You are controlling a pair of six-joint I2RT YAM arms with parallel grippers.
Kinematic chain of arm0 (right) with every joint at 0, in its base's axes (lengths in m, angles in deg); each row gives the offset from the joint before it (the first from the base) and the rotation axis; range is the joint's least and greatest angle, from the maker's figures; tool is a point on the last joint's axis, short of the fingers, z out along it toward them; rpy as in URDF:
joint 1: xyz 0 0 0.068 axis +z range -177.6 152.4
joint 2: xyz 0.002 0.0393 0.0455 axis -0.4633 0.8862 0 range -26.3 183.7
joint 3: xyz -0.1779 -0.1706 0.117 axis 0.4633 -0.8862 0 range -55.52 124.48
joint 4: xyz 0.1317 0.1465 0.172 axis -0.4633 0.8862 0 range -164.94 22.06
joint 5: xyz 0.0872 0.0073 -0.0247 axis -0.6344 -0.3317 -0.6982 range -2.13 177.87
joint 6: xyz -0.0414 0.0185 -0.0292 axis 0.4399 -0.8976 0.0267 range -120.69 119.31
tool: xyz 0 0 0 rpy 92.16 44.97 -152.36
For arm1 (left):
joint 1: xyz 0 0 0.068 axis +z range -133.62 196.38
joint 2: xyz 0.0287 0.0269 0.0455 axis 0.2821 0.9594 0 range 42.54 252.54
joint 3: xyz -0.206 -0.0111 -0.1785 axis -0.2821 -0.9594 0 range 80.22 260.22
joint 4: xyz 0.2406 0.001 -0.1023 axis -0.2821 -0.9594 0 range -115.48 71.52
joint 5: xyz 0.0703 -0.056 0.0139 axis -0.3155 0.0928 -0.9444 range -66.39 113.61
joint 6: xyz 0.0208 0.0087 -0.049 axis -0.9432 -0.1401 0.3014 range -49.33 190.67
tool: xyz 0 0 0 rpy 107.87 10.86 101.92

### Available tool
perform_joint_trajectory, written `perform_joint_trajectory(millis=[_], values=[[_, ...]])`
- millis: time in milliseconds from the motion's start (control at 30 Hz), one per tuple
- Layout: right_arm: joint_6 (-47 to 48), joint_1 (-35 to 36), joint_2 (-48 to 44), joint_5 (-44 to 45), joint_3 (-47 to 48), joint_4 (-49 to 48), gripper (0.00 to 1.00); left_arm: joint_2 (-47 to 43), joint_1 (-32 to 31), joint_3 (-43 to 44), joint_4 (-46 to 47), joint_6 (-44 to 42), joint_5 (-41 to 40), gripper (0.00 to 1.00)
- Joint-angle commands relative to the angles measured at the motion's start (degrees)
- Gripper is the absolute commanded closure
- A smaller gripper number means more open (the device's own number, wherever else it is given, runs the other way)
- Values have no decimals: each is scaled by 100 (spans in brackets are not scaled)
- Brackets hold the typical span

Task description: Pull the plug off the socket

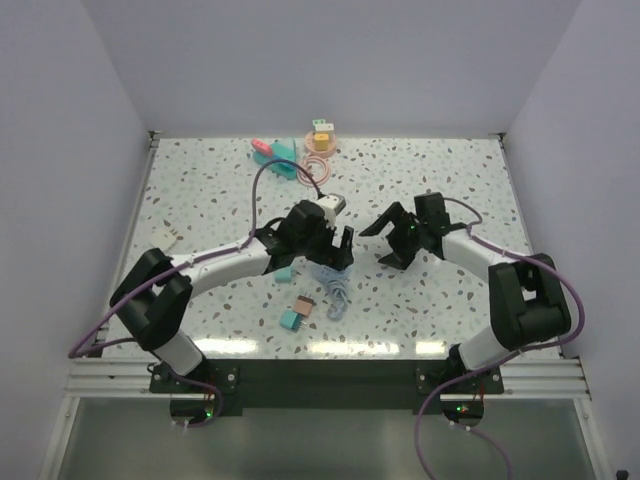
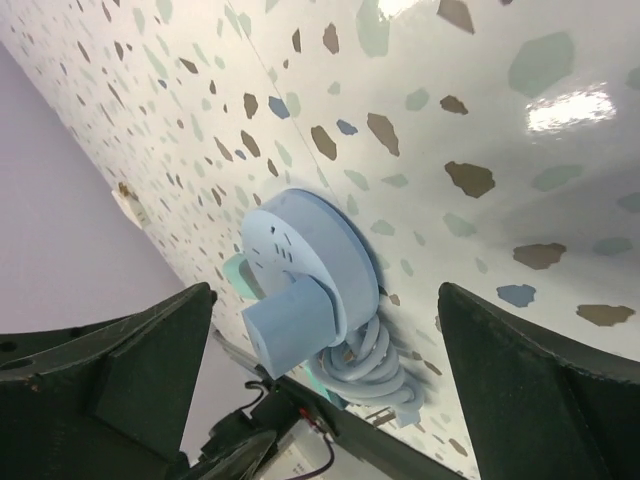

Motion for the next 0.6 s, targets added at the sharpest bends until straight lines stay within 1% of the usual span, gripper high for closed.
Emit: perform_joint_trajectory(millis=[0,67,200,267,300,333,400,433,533,567], values=[[232,-109,-259,151,178,487,1,332,-165,504,-471,-16,-435,0],[232,-171,-251,72,134,505,1,569,-297,637,-664,-165,-541,0],[319,-197,-294,-24,46,435,1,816,-403,691,-630,-359,-541,0],[363,-197,-330,-42,-16,408,1,895,-403,682,-499,-482,-524,8],[433,-197,-330,-60,-25,382,1,913,-403,664,-428,-535,-471,13],[469,-197,-321,-77,-68,364,1,930,-403,655,-367,-579,-340,24],[617,-197,-321,-130,-95,364,1,922,-403,647,-243,-658,-208,40],[662,-197,-330,-139,-121,373,1,869,-411,612,-191,-667,-111,57],[890,-197,-312,-261,-148,303,2,694,-411,506,-41,-711,-49,72],[943,-197,-251,-314,-148,251,2,641,-411,480,20,-772,-23,74]])
